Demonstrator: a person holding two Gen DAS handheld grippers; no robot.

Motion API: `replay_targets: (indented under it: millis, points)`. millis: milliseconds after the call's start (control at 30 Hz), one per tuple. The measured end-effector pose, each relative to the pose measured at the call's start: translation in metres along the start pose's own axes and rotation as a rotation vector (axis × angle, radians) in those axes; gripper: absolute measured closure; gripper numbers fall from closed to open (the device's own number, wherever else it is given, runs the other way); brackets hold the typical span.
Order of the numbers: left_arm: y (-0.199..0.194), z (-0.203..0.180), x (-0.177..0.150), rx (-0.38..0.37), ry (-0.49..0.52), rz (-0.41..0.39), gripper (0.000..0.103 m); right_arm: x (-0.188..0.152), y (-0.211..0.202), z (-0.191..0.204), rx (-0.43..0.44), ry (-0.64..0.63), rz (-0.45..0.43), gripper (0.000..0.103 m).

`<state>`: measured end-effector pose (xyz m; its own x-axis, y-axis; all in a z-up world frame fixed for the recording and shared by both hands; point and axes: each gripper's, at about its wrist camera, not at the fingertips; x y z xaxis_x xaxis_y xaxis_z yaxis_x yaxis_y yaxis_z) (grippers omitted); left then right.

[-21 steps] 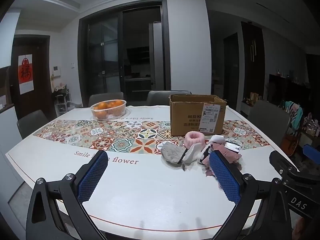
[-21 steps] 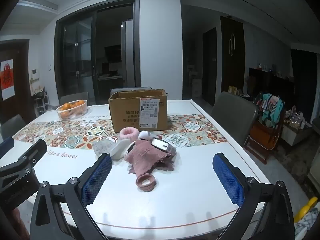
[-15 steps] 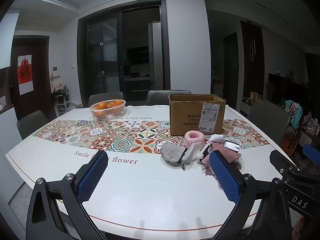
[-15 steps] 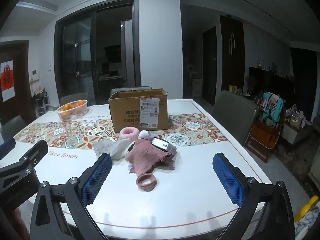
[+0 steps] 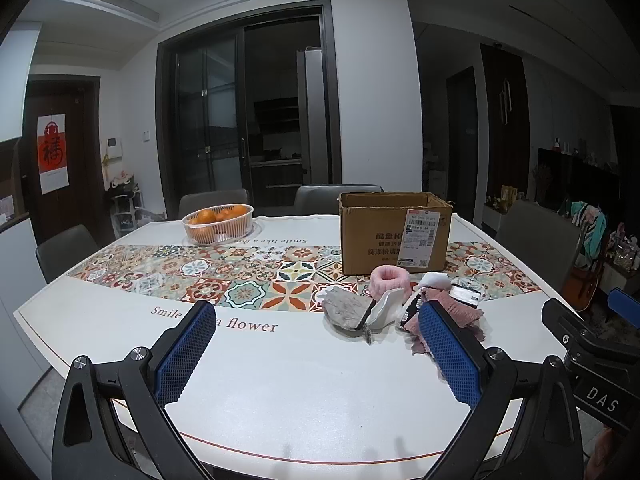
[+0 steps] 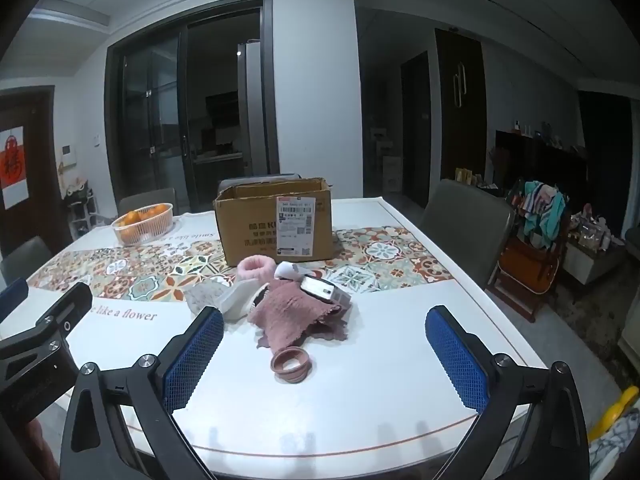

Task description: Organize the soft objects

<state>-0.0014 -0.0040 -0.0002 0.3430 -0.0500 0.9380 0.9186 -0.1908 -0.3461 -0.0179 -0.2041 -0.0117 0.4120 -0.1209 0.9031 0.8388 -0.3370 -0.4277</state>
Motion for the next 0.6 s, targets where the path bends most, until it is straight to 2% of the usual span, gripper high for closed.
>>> replay_targets:
  millis: [600]
  points:
    - [-0.0012, -0.001, 0.0005, -0.005, -0.001, 0.001, 0.0, -0.0003, 0.0013, 0.0004, 0.001, 0.002, 0.001, 0.0]
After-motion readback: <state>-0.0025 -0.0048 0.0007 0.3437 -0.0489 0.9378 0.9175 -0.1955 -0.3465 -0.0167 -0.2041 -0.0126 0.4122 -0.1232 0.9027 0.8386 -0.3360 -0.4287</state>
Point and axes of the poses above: each gripper's, at about its wrist camera, not at the fingertips, and y roughly the way its jaws point, z to its left, x to its top, and after that the axes turned 11 degrees about -x, right-handed
